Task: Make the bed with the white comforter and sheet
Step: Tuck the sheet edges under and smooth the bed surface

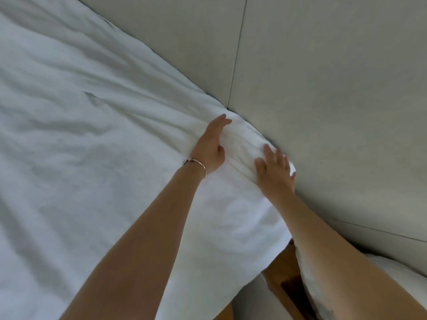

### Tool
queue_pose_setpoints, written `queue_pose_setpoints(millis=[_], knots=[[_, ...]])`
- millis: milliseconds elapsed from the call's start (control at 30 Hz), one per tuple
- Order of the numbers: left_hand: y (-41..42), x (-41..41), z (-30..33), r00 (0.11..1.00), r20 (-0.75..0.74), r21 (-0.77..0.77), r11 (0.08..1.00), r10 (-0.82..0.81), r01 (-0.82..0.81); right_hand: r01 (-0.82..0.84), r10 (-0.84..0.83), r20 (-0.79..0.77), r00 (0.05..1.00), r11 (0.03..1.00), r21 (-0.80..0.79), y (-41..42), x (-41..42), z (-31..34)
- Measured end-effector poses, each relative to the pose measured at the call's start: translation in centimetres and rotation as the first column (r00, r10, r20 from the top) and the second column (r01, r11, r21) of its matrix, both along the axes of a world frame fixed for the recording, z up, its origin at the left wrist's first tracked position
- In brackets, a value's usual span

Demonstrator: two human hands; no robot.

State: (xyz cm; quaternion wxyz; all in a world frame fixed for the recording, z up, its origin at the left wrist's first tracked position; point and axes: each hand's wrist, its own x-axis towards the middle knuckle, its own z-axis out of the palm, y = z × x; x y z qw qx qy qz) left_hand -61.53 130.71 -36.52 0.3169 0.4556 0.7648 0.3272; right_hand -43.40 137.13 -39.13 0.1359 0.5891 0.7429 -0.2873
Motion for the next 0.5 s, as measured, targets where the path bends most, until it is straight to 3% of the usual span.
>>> queue_pose_setpoints(millis=[67,133,167,233,333,400,500], knots=[[0.3,-1.9,-0.2,0.98,-0.165,-0.043,0.994,-0.107,0.101,-0.02,0.055,-0.152,0.987,0.974,0.225,0.0,1.1,0.5],[-0.2,-3.1,0.0,0.931,-0.313,-0.09,0.982,-0.185,0.165,-0.057,0.236,-0.341,0.91,0.886,0.459,-2.0,2.1,1.6],[-0.7,-3.4,0.3,0.906,-0.361,-0.107,0.974,-0.223,0.198,-0.075,0.304,-0.395,0.867,0.863,0.5,-3.3,2.4,2.0],[-2.0,-3.5,1.0,0.87,-0.371,-0.158,0.945,-0.325,0.286,-0.103,0.317,-0.421,0.85,0.883,0.457,-6.0,2.5,2.5],[-4.2,-3.0,1.5,0.77,-0.368,-0.293,0.851,-0.521,0.435,0.021,0.033,-0.258,0.966,0.979,0.205,-8.3,1.8,2.8],[-5.2,-2.3,1.6,0.749,-0.333,-0.357,0.812,-0.572,0.462,0.011,0.007,-0.101,0.995,0.984,0.177,-9.5,1.5,3.3],[-5.6,-1.3,2.2,0.777,-0.315,-0.368,0.824,-0.546,0.43,0.108,-0.077,-0.162,0.984,0.975,0.192,-10.5,1.3,3.8]])
